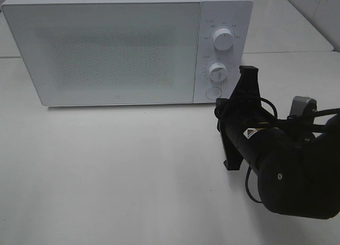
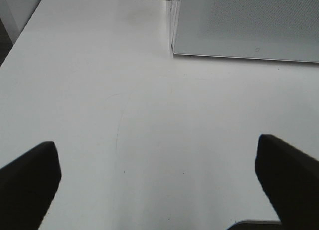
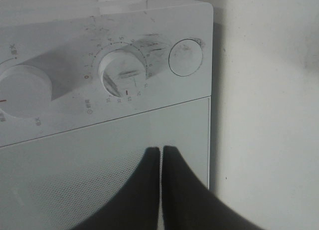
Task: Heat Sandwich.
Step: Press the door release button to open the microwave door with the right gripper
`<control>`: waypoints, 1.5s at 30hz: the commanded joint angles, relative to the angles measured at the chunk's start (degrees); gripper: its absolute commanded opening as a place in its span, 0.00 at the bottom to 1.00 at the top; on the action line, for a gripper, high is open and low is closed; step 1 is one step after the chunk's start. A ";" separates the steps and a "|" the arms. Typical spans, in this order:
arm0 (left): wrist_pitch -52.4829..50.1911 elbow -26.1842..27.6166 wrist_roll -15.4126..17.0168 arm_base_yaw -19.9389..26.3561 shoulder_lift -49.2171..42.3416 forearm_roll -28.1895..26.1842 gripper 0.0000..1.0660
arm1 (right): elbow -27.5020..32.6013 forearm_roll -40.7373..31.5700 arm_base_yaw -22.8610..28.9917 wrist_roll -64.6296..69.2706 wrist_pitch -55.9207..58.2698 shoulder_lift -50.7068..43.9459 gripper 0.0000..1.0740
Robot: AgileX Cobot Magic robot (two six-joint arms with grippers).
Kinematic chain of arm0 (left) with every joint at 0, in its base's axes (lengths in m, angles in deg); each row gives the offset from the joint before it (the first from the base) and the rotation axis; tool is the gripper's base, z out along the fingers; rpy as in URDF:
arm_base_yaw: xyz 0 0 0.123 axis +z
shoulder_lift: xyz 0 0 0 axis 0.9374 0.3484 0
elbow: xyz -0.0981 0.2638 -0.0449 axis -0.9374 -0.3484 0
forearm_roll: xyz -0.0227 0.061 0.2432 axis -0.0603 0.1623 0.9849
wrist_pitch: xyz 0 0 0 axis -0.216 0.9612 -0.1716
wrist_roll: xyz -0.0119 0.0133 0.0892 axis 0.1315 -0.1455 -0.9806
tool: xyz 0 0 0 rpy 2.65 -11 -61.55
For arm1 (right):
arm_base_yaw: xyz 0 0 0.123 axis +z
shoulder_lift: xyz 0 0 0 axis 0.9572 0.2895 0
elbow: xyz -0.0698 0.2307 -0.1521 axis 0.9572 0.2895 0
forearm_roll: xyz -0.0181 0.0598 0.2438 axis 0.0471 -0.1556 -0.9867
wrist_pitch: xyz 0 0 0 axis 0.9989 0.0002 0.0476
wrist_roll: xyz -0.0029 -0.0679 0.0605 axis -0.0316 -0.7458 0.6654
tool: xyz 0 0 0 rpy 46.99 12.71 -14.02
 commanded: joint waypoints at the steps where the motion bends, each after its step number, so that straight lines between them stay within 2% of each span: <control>1: -0.34 -0.06 0.06 -0.11 -0.29 0.00 0.94 | -0.34 0.17 0.00 0.52 0.17 -0.11 0.00; 8: -0.34 -0.06 0.06 -0.11 -0.29 0.00 0.94 | -0.34 -0.86 -1.32 0.40 2.86 -0.11 0.00; 16: -0.34 -0.06 0.06 -0.11 -0.29 0.00 0.94 | -1.15 2.29 -5.50 -1.72 5.50 -0.11 0.00; 24: -0.34 -0.06 0.06 -0.11 -0.29 0.00 0.94 | -4.81 4.98 -10.20 -5.33 8.25 0.80 0.00; 39: -0.34 -0.06 0.06 -0.11 -0.29 0.00 0.94 | -11.80 7.45 -12.26 -1.89 8.82 10.77 0.00; 45: -0.34 -0.06 0.06 -0.11 -0.29 0.00 0.94 | -15.01 9.85 -14.84 -2.64 10.31 13.29 0.00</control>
